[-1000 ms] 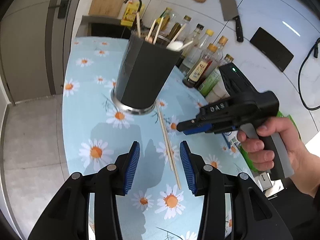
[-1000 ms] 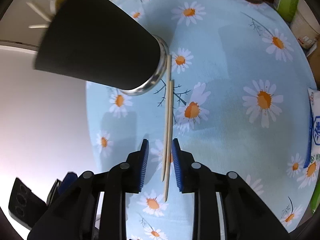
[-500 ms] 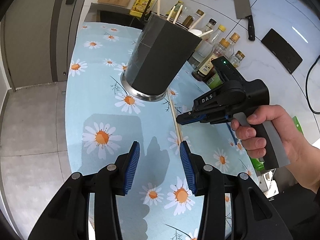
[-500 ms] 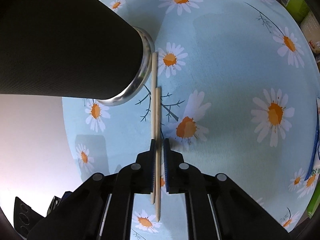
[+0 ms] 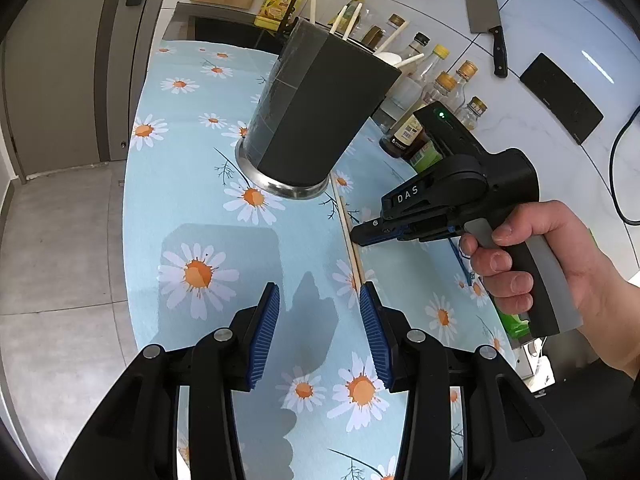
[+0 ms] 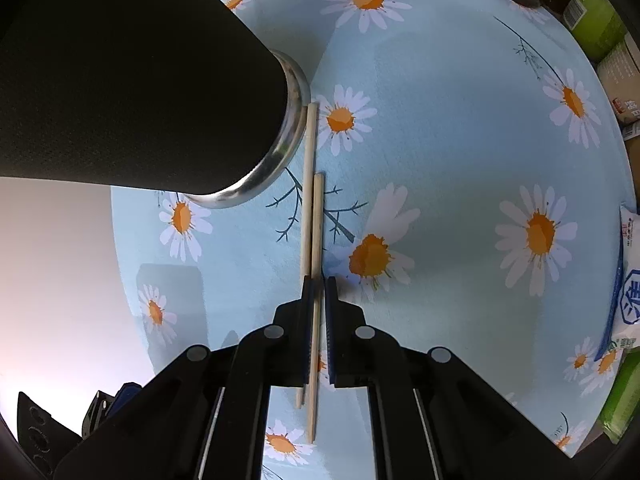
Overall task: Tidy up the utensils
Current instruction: 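Lower the right gripper onto a chopstick beside the cup base and close, then lower the left gripper onto the last chopstick and close while the right holds its chopstick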
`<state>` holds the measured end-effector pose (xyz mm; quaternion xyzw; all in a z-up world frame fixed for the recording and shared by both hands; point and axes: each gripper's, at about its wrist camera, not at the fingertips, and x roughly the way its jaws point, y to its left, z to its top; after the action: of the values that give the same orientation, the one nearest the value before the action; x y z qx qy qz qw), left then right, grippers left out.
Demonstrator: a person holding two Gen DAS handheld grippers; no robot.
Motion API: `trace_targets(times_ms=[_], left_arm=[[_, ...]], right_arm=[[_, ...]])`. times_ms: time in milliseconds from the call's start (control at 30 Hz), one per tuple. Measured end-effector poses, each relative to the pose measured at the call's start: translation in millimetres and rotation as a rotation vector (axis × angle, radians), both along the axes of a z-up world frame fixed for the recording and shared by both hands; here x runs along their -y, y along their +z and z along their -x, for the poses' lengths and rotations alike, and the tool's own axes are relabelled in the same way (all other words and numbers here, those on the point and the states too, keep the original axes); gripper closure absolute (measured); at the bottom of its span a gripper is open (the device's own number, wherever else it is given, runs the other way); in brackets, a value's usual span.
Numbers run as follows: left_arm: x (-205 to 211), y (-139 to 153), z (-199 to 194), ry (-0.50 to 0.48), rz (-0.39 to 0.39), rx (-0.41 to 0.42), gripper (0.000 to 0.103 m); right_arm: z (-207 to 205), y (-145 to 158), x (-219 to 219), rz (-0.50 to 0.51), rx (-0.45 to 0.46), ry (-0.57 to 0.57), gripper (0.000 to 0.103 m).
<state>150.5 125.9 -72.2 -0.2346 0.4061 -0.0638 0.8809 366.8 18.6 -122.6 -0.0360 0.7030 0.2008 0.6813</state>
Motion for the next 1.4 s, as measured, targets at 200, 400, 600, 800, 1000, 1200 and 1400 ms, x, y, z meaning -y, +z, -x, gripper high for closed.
trace_targets(times_ms=[200,400,600,800,1000,1200,1400], left_arm=[[-2.7,-2.1,1.1,0.007,0.005,-0.006,0.063],[-1.5,-1.3,1.0,-0.001,0.011,-0.003,0.063],[-1.6,-5.0,1.9,-0.003,0.017,-0.016,0.063],[-0.8,-8.2,0.4,-0.004,0.019,-0.029,0.063],[4.1,-6.2,-1.4,-0.022,-0.003,-0.047,0.063],[7.8,-2.9,-7.4,-0.032,-0.025,-0.066,0.063],[13.8,-2.4,-11.8,-0.037,-0.026,-0.078,0.063]], right_arm=[[5.8,-0.5,-19.1,0.075,0.032,0.025,0.097],[10.0,-0.8,-30.2,0.118,0.053,0.020,0.096],[18.7,-6.2,-38.3,0.128,0.062,0.033,0.096],[22.2,-3.8,-32.2,0.117,0.054,0.021,0.100],[24.1,-2.6,-16.3,0.082,0.037,-0.004,0.101],[30.9,5.0,-4.8,0.044,0.047,-0.009,0.103],[36.9,-2.5,3.2,0.023,0.013,0.014,0.102]])
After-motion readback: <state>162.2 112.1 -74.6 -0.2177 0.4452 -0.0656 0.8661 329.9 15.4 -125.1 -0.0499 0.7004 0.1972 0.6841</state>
